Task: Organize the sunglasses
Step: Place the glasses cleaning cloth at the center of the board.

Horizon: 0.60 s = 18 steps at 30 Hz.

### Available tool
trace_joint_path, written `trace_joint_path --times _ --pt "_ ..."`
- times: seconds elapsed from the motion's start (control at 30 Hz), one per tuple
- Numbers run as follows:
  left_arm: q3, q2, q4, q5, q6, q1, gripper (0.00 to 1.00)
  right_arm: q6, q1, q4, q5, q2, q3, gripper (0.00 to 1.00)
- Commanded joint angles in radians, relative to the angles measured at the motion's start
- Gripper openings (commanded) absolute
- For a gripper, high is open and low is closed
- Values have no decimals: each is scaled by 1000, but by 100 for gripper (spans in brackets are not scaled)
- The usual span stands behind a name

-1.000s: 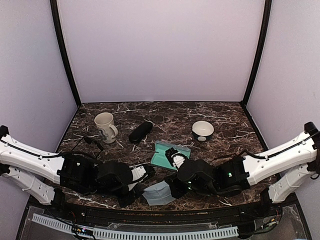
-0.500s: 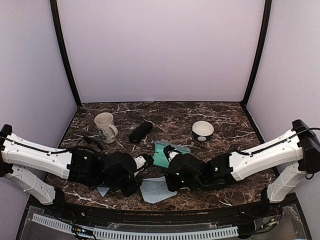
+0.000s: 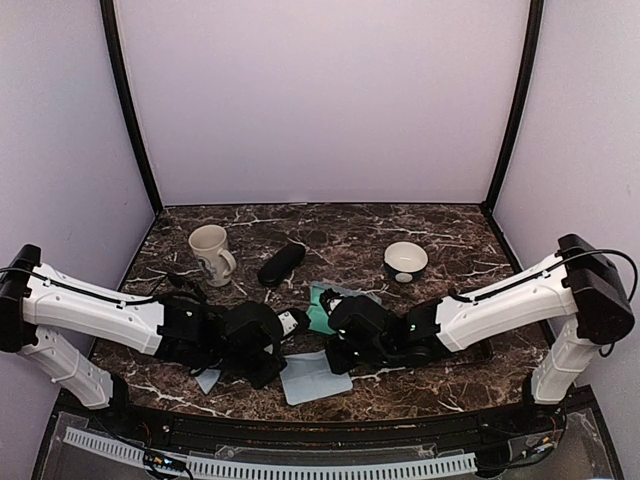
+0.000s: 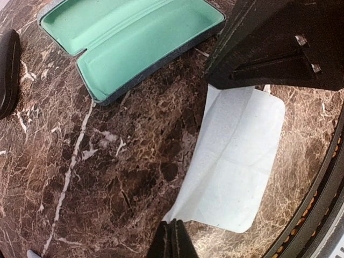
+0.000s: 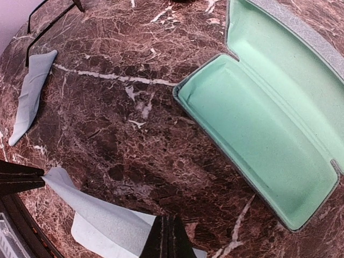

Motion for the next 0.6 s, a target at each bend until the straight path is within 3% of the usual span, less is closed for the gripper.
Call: trace_joint_path --times 0.0,0.57 --pt "-3 12 11 7 10 12 0 -28 -20 33 -29 22 24 0" --pt "-90 42 109 8 -18 40 0 -63 -69 200 -77 68 -36 0"
